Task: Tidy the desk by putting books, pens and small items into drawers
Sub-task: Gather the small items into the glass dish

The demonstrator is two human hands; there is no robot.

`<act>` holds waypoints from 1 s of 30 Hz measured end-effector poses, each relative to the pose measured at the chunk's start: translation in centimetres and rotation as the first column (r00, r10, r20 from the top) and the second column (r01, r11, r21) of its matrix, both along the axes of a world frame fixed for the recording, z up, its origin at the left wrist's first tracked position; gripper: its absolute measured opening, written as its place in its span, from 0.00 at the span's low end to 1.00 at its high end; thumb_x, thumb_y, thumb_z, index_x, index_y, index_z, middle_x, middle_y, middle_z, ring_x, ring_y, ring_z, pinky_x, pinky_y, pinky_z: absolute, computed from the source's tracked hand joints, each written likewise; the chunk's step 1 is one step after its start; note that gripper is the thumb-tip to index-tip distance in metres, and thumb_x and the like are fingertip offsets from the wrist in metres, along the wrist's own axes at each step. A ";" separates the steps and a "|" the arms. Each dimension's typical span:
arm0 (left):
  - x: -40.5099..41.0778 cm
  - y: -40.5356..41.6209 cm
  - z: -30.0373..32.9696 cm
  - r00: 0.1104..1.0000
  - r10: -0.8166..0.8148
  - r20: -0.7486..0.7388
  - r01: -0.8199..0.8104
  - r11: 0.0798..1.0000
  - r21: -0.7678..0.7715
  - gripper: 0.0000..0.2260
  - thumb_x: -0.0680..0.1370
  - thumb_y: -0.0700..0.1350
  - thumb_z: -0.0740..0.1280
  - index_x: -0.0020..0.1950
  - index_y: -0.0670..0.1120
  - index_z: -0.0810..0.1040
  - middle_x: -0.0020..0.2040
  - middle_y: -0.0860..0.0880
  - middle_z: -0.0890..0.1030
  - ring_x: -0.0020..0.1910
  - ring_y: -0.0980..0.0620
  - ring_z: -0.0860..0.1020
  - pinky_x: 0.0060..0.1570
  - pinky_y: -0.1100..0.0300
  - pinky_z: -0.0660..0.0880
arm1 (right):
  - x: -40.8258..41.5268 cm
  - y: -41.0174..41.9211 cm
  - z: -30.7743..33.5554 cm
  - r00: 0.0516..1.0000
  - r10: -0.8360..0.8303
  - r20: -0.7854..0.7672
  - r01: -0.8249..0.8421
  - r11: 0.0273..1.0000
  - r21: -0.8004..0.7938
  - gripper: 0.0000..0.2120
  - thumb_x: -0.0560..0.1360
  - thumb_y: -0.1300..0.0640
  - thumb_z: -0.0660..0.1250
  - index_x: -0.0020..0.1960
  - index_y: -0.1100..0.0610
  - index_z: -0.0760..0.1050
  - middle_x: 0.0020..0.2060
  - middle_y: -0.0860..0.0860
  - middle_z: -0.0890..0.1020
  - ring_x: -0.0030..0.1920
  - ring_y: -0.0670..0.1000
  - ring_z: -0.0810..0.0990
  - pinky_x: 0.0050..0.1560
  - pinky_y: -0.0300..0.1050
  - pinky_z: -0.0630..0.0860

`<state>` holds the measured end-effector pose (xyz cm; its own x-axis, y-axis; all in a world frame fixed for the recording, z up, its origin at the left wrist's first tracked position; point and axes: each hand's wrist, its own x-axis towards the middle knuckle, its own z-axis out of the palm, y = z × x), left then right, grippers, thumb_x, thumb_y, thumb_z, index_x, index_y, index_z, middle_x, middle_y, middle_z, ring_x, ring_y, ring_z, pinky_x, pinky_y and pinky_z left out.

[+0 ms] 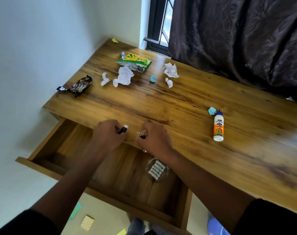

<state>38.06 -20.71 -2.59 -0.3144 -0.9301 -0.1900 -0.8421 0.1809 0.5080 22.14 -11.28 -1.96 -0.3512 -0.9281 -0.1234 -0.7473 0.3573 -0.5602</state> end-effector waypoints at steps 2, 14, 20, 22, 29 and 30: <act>2.1 2.3 -0.1 0.999 -0.039 -0.008 0.039 0.995 0.087 0.07 0.73 0.51 0.76 0.48 0.55 0.81 0.44 0.56 0.82 0.44 0.55 0.81 0.41 0.58 0.75 | 1.1 2.3 -0.6 0.998 0.026 0.062 -0.028 0.999 0.032 0.10 0.70 0.47 0.75 0.45 0.49 0.77 0.41 0.44 0.82 0.41 0.46 0.81 0.40 0.51 0.82; 3.3 6.1 -7.4 0.996 -0.087 0.025 0.083 0.988 0.133 0.08 0.74 0.53 0.75 0.41 0.53 0.78 0.38 0.56 0.79 0.37 0.56 0.78 0.35 0.58 0.73 | 4.9 6.6 -8.0 0.973 -0.087 0.216 0.036 0.972 0.231 0.09 0.73 0.50 0.76 0.48 0.48 0.78 0.44 0.43 0.81 0.44 0.44 0.80 0.40 0.37 0.76; 3.3 4.9 -10.7 0.997 -0.052 0.050 0.045 0.988 0.147 0.07 0.76 0.54 0.72 0.42 0.53 0.79 0.37 0.55 0.79 0.38 0.53 0.78 0.31 0.59 0.67 | 6.4 4.6 -10.9 0.980 -0.138 0.142 0.101 0.965 0.242 0.06 0.74 0.50 0.69 0.48 0.51 0.77 0.47 0.51 0.82 0.49 0.54 0.81 0.47 0.53 0.82; 3.2 4.7 -11.5 0.999 -0.037 0.036 0.031 0.989 0.146 0.05 0.76 0.52 0.71 0.43 0.53 0.79 0.38 0.55 0.79 0.38 0.53 0.79 0.31 0.60 0.66 | 6.4 4.0 -11.4 0.985 -0.127 0.114 0.095 0.963 0.253 0.06 0.76 0.50 0.68 0.50 0.52 0.77 0.49 0.53 0.82 0.50 0.55 0.81 0.48 0.53 0.81; 2.0 4.5 -12.5 0.996 -0.077 0.049 0.072 0.993 0.095 0.05 0.74 0.48 0.73 0.47 0.49 0.84 0.43 0.49 0.85 0.43 0.47 0.82 0.43 0.52 0.81 | 6.2 2.2 -12.3 0.989 -0.137 0.063 0.109 0.938 0.330 0.08 0.80 0.56 0.65 0.57 0.56 0.79 0.56 0.58 0.82 0.57 0.61 0.81 0.54 0.56 0.81; 2.0 4.4 -12.7 0.995 -0.085 0.052 0.080 0.993 0.084 0.05 0.74 0.48 0.73 0.47 0.49 0.84 0.43 0.49 0.85 0.42 0.47 0.83 0.41 0.54 0.80 | 6.2 2.1 -12.4 0.987 -0.147 0.066 0.116 0.934 0.338 0.09 0.80 0.56 0.65 0.58 0.56 0.79 0.57 0.58 0.82 0.58 0.62 0.81 0.55 0.56 0.80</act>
